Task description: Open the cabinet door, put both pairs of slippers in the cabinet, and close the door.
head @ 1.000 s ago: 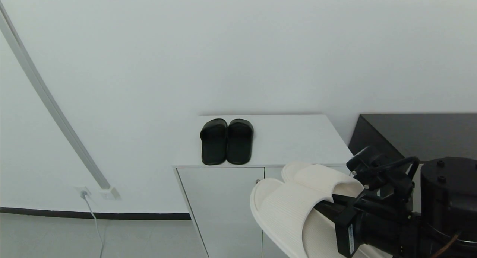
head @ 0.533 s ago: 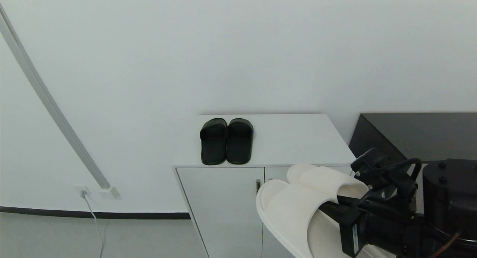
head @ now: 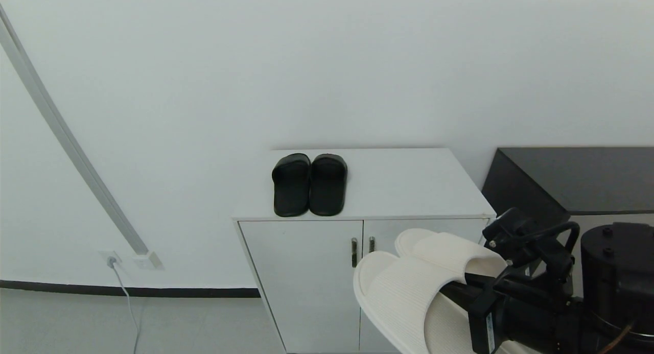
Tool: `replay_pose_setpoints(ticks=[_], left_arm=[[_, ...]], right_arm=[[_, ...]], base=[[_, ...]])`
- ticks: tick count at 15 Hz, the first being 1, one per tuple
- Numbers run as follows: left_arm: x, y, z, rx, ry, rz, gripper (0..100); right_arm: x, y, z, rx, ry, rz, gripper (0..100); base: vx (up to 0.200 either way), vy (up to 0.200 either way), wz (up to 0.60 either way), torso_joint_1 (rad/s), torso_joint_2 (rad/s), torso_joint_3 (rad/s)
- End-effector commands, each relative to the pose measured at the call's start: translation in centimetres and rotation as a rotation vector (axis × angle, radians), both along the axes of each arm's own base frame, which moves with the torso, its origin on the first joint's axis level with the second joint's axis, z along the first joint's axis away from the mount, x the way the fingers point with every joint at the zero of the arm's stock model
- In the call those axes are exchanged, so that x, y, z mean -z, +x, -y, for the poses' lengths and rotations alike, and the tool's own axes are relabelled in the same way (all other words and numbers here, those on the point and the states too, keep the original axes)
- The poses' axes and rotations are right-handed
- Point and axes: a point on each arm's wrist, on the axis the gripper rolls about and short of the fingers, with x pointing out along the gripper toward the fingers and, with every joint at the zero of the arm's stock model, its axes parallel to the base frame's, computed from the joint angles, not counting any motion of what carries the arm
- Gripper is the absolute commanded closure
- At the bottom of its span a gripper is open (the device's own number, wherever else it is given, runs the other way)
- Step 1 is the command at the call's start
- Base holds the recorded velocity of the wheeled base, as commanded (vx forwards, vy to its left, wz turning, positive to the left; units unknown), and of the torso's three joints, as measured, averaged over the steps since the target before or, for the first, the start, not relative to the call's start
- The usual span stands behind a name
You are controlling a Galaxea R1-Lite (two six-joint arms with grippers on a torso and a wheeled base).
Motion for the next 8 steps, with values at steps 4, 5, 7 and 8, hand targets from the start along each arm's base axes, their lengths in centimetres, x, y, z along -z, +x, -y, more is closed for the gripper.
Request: replay_pose_setpoints(ticks=[4,5,7,8], left_arm=[[0.00,0.01,0.00,0.002,0.000,-0.002,0],[-0.01,0.01,0.00,0.000,0.000,0.000,0],[0.00,0.01,0.00,0.000,0.002,-0.002,0],[0.00,0.01,0.00,0.000,0.000,-0.002,0]], right_arm=[[0.59,0.11,-0.20,-0.004,-0.021,-0.015,100],[0.81,0.08,-0.30,-0.013,-0.026,-0.022,100],[0.81,0.04,-0.34,-0.029,-0.027,-0.023,100],[0.89,0.01,-0.31,-0.031,-0.029,-0.026,100]], base=[[0.000,0.000,0.00,-0.171,0.38,0.220],[0.000,0.000,0.00,-0.207,0.47,0.271],[0.000,0.000,0.00,-0.227,0.53,0.303],[0.000,0.000,0.00,-0.232,0.55,0.315]])
